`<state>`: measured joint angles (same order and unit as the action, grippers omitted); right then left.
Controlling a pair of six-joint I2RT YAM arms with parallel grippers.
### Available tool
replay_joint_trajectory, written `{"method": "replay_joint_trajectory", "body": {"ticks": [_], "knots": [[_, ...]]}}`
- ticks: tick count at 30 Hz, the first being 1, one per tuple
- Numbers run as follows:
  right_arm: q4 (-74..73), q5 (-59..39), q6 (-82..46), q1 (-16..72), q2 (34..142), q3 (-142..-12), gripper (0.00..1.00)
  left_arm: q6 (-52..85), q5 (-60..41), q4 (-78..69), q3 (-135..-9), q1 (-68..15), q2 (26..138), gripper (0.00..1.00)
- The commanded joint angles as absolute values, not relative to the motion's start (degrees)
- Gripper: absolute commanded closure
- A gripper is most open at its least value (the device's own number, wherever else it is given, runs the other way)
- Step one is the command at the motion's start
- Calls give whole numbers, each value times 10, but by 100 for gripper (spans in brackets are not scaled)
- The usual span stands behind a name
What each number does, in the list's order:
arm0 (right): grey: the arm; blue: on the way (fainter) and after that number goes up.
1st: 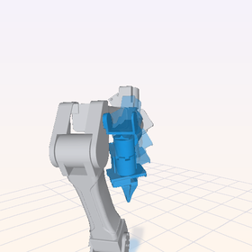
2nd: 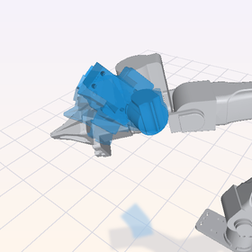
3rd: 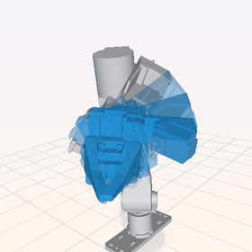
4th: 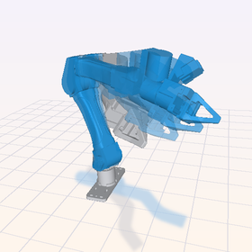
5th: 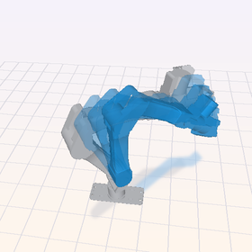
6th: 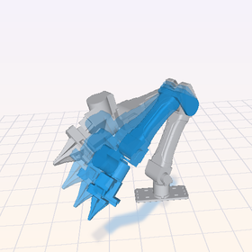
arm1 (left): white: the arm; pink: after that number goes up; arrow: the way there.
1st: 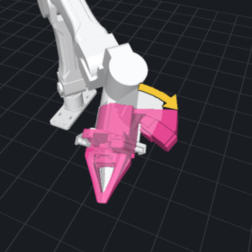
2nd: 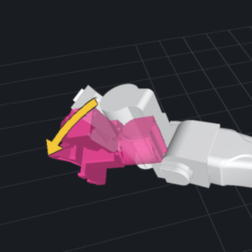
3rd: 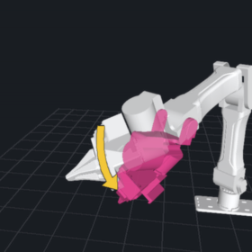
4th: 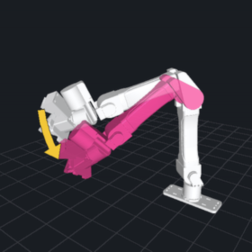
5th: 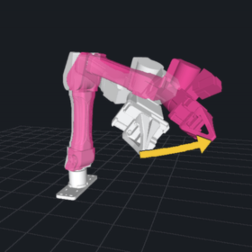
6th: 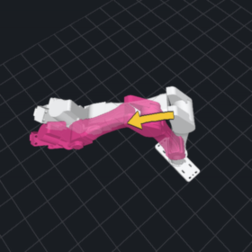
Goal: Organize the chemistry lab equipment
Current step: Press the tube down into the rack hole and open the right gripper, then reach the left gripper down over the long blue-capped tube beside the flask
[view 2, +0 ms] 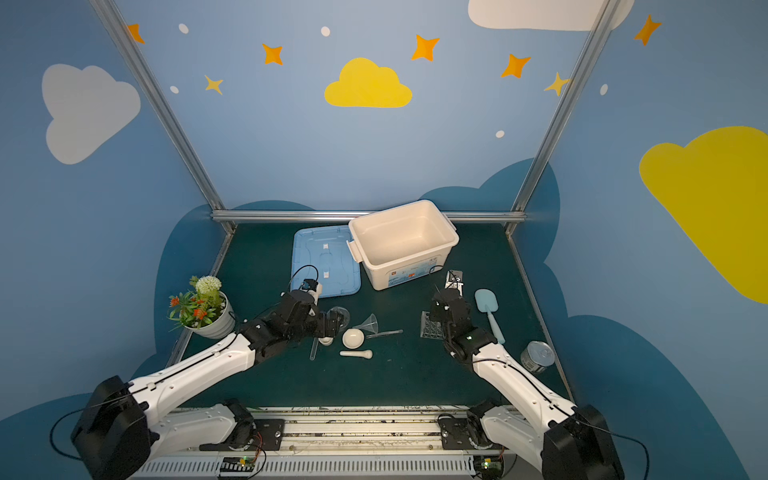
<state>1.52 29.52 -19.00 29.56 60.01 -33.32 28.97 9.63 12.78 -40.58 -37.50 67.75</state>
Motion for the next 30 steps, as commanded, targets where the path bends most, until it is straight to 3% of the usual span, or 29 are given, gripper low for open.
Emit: {"method": "replay_joint_trajectory", "body": {"ticks": [1,4,9,13,26,30], "knots": [[30,286,-188,300,609,-347,97,295,95,126,-397,-373,666,0],[32,285,-189,300,611,-349,93,295,98,126,-394,-373,664,0],[38,289,-194,300,602,-350,68,294,107,136,-394,-371,658,0],[43,290,-194,300,594,-352,55,299,121,145,-387,-366,649,0],[38,270,-198,299,578,-365,34,330,160,222,-347,-311,609,0],[19,262,-182,299,570,-363,32,315,148,237,-335,-310,610,5]]}}
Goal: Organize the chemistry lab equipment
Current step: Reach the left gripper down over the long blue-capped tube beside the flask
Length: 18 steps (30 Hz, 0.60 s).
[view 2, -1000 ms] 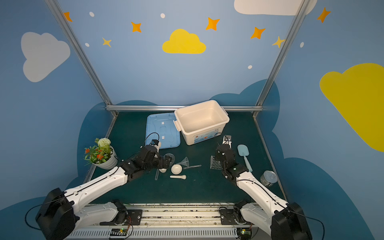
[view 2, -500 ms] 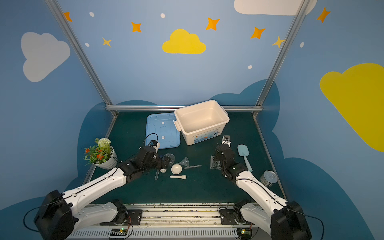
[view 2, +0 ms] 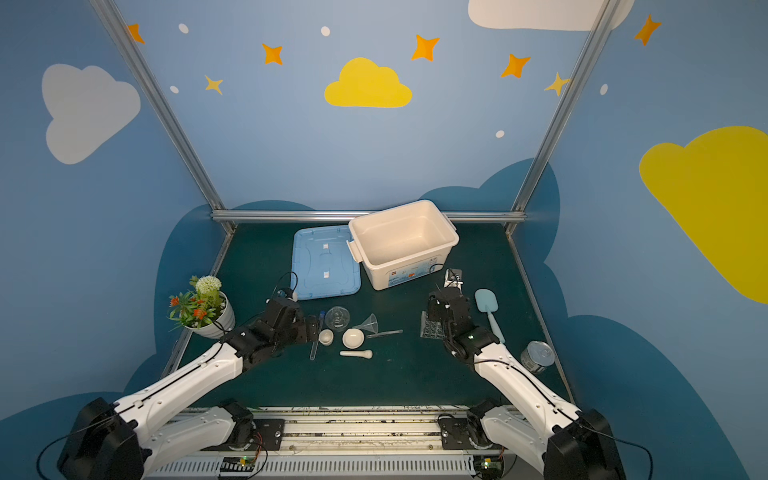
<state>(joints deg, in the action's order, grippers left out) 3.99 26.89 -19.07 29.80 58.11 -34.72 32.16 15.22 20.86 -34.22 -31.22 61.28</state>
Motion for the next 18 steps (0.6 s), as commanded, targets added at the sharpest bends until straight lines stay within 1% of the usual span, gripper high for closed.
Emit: {"method": "replay_joint_trajectory", "body": {"ticks": [1,4,7,18], "knots": [[15,260,-179,299,569,-363,32,318,149,243,-334,-311,612,6],[8,255,-175,299,570,-363,31,322,157,237,-320,-309,619,9],[7,250,-174,299,571,-365,31,324,150,224,-314,-308,628,14],[9,245,-172,299,565,-365,31,314,128,208,-343,-306,715,20]]}}
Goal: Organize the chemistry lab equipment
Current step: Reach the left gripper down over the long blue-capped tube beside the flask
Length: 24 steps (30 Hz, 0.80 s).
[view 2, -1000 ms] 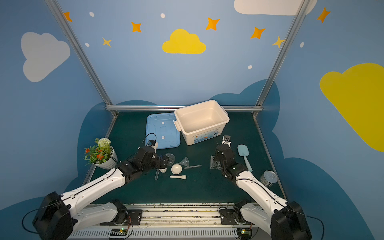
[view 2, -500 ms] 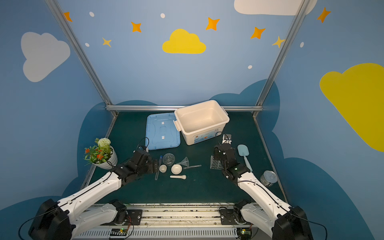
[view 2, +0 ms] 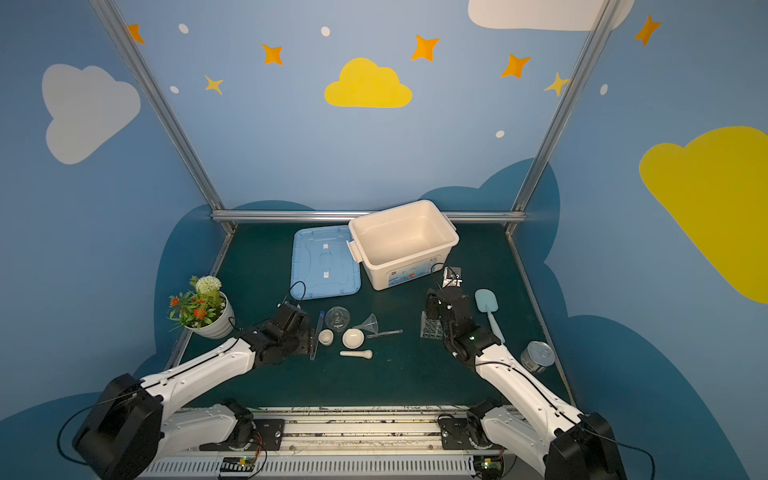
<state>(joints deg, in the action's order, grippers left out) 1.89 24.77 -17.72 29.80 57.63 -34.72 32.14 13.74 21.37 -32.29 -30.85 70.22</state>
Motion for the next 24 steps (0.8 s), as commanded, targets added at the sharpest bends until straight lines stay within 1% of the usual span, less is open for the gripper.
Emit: {"method": "replay_joint_trajectory", "body": {"ticks": [1,7,12,24], "knots": [[10,246,-171,299,564,-366,31,313,126,207,-344,-306,720,21],[7,246,-170,298,565,-363,30,306,109,191,-348,-306,739,23],[5,246,-171,298,569,-366,30,303,112,189,-355,-304,765,28],[6,245,-168,299,563,-366,30,299,106,179,-367,-301,804,29]]}}
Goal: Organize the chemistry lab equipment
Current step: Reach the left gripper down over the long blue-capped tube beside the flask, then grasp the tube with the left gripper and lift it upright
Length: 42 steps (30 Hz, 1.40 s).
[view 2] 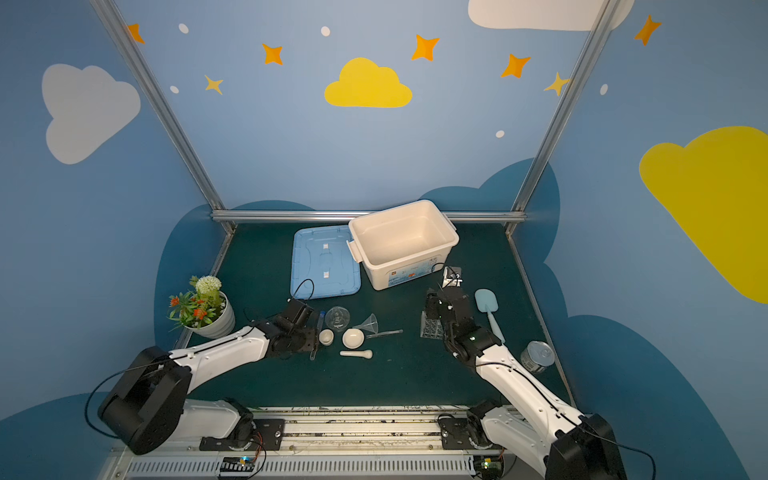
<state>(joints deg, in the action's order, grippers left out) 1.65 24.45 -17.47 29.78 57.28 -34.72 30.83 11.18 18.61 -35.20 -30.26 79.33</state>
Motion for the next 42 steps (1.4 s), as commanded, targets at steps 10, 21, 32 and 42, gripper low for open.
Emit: {"method": "replay_joint_trajectory", "body": {"ticks": [10,21,32,42], "knots": [[6,246,-166,298,561,-366,30,295,127,191,-370,-295,808,51],[1,243,-168,298,567,-369,30,287,127,191,-381,-293,815,45],[4,248,-164,298,554,-367,30,285,102,192,-402,-294,873,59],[2,253,-168,297,554,-366,30,280,94,191,-403,-294,884,81]]}}
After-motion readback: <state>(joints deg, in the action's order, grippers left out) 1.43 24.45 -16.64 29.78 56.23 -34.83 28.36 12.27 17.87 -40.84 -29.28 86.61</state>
